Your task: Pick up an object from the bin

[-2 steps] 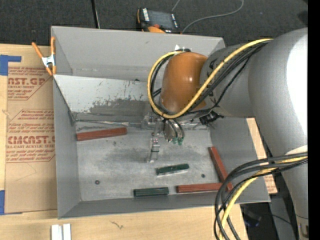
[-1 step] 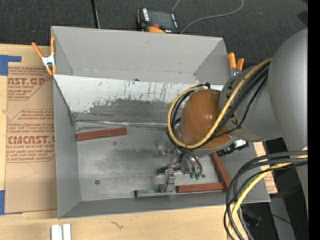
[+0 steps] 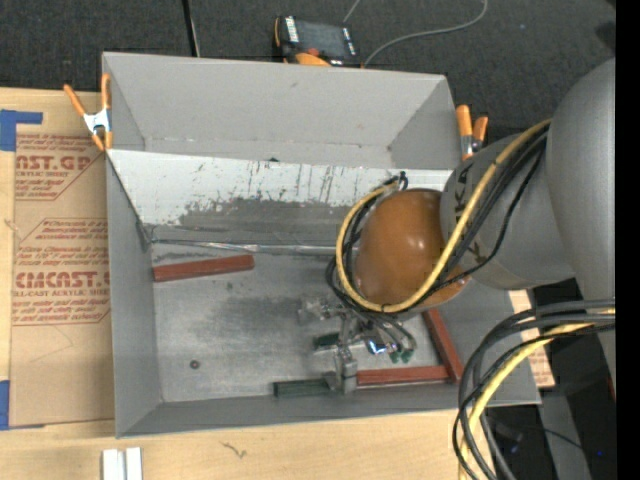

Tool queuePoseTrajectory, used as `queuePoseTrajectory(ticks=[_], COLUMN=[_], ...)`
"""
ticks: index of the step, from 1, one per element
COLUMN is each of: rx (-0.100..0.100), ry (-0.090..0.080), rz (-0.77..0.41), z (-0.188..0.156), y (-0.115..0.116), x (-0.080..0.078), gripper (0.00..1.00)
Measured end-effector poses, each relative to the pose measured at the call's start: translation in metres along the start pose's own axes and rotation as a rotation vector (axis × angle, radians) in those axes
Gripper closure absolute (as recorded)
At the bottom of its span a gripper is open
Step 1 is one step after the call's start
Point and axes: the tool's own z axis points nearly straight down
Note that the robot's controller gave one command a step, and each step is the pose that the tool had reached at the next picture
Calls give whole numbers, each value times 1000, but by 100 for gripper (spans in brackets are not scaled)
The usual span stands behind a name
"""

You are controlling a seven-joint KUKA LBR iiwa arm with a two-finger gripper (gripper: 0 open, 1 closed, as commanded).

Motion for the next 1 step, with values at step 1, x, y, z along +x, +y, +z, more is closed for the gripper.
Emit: queuePoseTrajectory(ticks=[1], rx=[4], ry=[7], rz=[6], z=[-4], y=[-88], x=[14], gripper=[0])
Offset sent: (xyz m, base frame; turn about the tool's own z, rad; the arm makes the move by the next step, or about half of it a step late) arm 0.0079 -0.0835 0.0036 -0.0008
